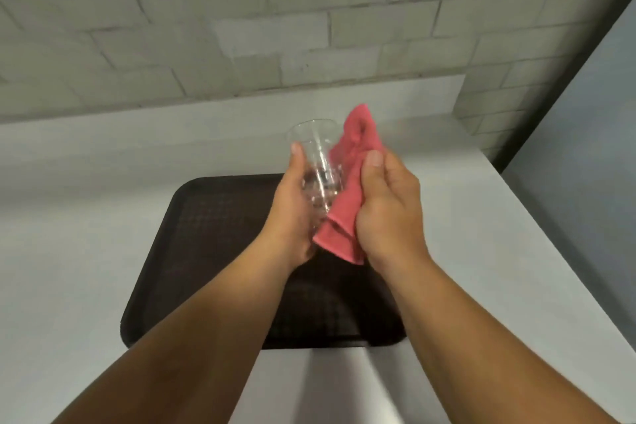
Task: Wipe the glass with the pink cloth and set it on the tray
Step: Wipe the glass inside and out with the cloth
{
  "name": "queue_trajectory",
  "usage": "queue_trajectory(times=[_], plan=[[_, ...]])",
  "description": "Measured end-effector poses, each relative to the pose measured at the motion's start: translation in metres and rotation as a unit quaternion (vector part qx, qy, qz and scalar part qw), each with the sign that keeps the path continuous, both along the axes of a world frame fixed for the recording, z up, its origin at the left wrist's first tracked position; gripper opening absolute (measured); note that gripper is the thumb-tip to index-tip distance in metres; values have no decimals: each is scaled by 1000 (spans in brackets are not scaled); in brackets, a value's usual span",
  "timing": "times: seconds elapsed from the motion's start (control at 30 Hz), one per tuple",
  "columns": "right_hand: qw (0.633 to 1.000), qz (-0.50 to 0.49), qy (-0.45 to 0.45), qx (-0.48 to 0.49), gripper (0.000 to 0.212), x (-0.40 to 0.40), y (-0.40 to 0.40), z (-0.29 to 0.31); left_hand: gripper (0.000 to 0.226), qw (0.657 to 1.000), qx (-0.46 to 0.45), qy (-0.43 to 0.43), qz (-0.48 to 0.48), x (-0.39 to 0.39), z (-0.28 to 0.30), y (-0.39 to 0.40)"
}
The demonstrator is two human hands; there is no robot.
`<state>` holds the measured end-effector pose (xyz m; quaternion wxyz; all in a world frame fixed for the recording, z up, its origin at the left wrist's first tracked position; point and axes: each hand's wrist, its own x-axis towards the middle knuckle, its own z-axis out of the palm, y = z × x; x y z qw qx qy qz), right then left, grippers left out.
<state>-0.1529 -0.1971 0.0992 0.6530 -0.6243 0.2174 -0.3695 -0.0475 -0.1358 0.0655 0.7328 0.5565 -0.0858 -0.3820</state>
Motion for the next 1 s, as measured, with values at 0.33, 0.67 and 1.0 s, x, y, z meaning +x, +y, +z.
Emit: queue_trajectory(times=[0.33,0.67,1.0], plan=[[905,29,263,-332,64,39,19,-12,48,997,1,-71,5,-1,-3,18],[965,95,218,-112,56,40,8,-10,75,995,60,-15,73,23,18,9],[983,-20,178,-53,62,76,7,8,79,991,74,-109,28,33,27,18]])
